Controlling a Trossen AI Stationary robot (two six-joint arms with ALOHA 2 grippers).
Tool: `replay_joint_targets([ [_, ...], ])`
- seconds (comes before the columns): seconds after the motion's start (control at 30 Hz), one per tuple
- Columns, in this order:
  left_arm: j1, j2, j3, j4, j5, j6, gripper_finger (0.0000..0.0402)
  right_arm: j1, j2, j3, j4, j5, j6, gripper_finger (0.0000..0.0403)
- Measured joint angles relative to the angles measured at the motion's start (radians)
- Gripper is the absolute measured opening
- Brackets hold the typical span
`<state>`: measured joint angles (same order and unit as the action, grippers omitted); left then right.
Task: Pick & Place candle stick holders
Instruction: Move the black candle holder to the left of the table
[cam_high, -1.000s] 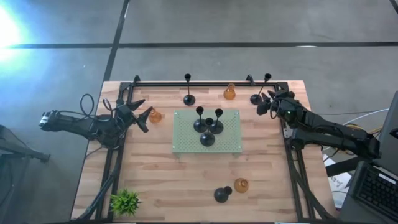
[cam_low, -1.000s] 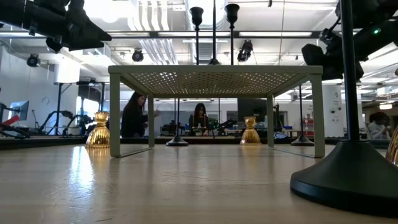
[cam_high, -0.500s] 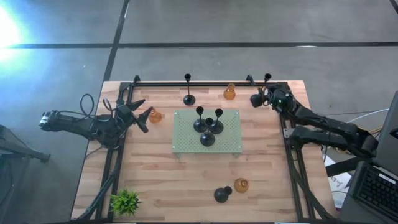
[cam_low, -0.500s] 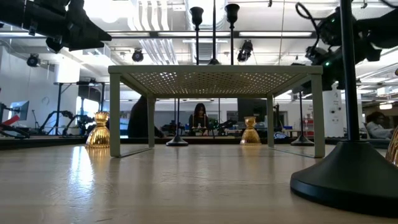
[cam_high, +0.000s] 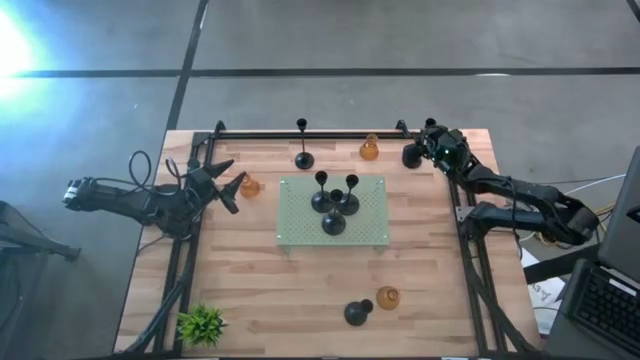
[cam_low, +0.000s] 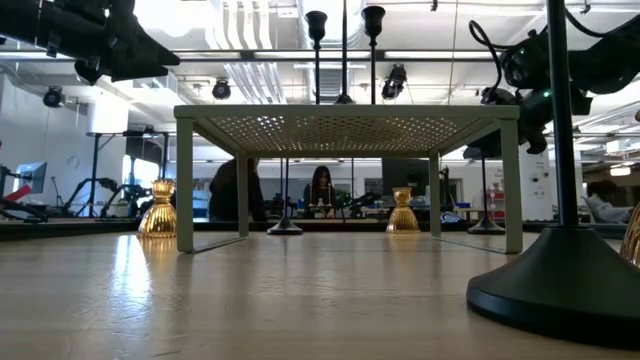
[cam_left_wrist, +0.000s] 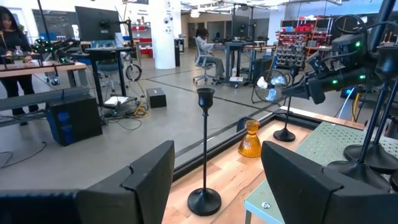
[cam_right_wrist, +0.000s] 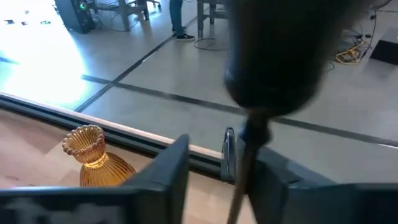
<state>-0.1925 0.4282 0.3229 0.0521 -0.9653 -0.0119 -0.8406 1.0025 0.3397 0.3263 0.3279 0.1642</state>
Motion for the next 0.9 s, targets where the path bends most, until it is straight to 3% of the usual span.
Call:
replay_joint_targets([
  [0.1, 0.000, 0.000, 0.000, 0.000, 0.000, 0.003, 0.0245, 0.006, -0.025, 0.000, -0.010, -0.002, -0.010, 0.0032],
  [0.13, 0.000, 0.000, 0.000, 0.000, 0.000, 0.003, 0.0245, 0.009, -0.040, 0.000, -0.012, -0.004, -0.012, 0.0022],
  [0.27, 0.000, 0.000, 0.000, 0.000, 0.000, 0.004, 0.0245, 0.022, -0.144, 0.000, -0.075, -0.006, -0.007, 0.0011],
  [0.53, 0.000, 0.000, 0.015, 0.000, 0.035, 0.038, 0.0245, 0.133, -0.458, 0.142, -0.510, 0.123, -0.020, 0.0009],
  [0.7, 0.001, 0.000, 0.047, -0.001, 0.157, 0.038, 0.0245, 0.257, -0.590, 0.300, -0.769, 0.142, -0.014, 0.0009],
  [0.9, 0.000, 0.000, 0.102, -0.004, 0.466, 0.032, 0.0245, 0.427, -0.592, 0.510, -1.123, 0.051, 0.079, 0.0008],
])
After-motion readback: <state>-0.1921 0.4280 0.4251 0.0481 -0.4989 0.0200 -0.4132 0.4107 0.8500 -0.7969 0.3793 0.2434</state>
